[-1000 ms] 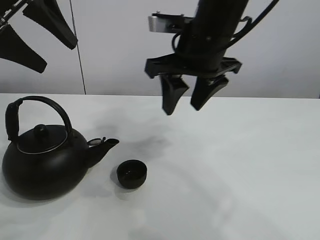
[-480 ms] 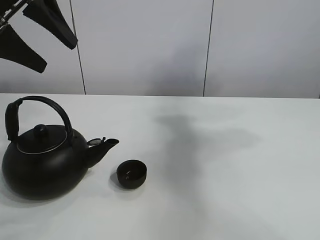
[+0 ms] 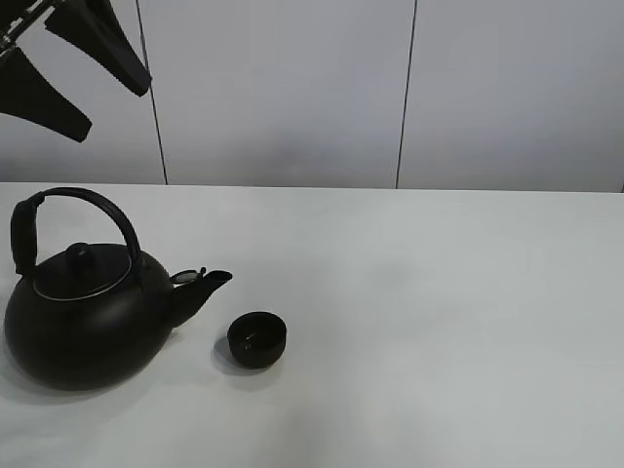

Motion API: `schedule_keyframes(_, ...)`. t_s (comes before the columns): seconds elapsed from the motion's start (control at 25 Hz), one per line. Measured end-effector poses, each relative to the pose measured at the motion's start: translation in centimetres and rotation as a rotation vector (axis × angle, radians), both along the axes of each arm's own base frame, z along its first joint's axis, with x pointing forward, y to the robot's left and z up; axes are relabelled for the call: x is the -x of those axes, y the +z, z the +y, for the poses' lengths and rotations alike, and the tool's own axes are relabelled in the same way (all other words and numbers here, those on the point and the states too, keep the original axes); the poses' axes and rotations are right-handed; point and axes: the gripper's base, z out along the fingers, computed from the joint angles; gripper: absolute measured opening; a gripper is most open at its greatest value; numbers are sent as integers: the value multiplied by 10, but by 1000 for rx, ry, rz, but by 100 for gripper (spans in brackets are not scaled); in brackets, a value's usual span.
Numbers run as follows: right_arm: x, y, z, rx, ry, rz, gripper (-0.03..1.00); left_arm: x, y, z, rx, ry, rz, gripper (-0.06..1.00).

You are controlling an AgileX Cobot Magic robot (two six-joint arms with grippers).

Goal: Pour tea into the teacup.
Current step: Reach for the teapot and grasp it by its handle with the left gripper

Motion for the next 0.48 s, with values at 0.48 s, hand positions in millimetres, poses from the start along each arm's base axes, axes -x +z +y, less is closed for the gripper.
schedule_keyframes(0.48,147,-79,47,-74,293,-107,42,0,0,0,0,0,0,48)
